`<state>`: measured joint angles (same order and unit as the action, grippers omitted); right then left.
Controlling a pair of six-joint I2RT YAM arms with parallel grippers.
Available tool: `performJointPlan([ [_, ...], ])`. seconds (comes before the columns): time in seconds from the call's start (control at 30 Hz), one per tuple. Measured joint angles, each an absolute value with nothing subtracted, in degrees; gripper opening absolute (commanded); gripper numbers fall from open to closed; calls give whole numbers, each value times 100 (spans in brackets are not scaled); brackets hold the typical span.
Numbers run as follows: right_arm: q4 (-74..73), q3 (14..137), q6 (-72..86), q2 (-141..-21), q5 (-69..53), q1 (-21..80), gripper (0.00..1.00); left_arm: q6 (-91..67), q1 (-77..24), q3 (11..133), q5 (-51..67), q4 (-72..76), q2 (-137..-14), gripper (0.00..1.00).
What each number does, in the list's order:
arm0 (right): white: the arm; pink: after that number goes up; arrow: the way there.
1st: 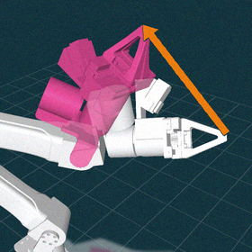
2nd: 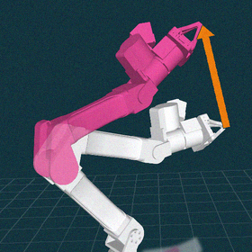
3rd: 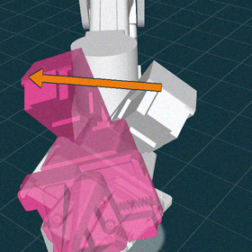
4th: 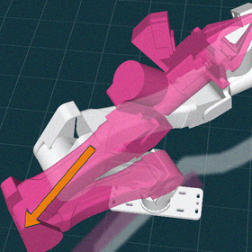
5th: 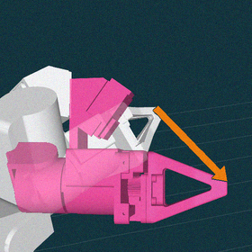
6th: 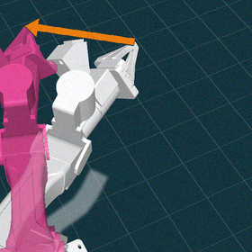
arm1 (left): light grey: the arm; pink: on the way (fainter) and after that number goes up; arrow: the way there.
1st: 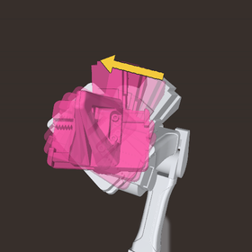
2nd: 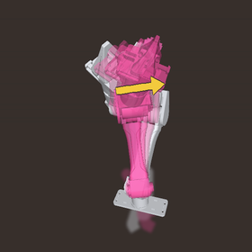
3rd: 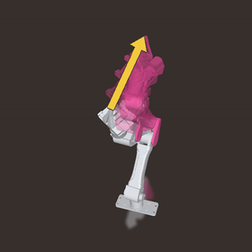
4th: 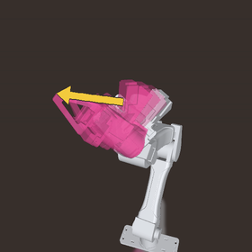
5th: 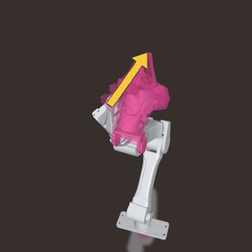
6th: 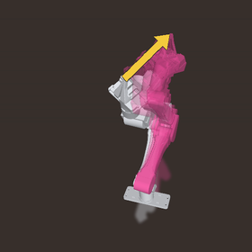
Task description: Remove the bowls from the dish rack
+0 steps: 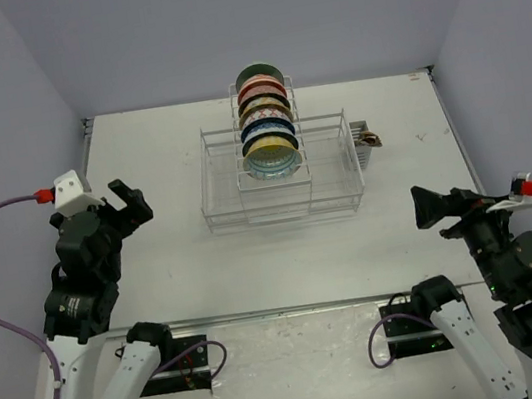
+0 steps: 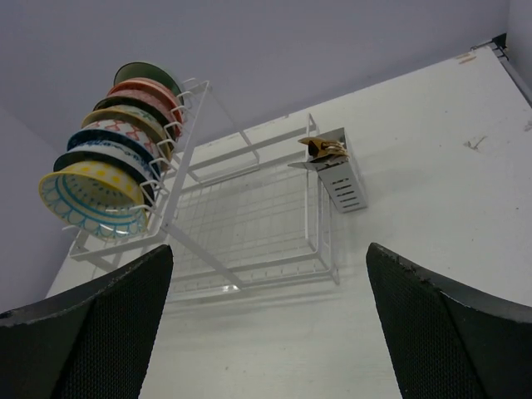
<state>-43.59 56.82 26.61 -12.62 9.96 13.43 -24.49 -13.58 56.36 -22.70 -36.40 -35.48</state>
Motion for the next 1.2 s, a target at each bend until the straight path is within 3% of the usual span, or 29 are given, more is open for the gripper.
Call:
performJointPlan([
  [0.2,-4250,5546,2687,-1424,891,1343,99,-2495,-1358,5634,-2285,-3651,-3592,100],
  [0.33,-3745,5273,2930,-1535,21,1343,99,-2561,-1358,5614,-2292,-3649,-3581,100],
  [0.53,-1358,4313,4864,-1955,-2049,1372,99,-2641,-1358,5221,-2270,-3452,-3328,100],
  [0.63,-145,3938,5924,-2650,-2357,1776,99,-2639,-1358,4925,-2307,-3345,-3321,100],
  [0.87,574,4309,7150,-4134,-1114,3979,99,-2644,-1358,4515,-2351,-3336,-3520,100],
  [1.0,687,4646,7815,-4838,209,4884,97,-2641,-1358,4510,-2322,-3312,-3527,100],
  [1.17,-32,5594,8768,-5811,1688,5398,95,-2639,-1358,4477,-2104,-3181,-3385,100],
  [1.2,-169,5780,8930,-5988,1955,5448,91,-2637,-1358,4471,-2071,-3175,-3356,100],
])
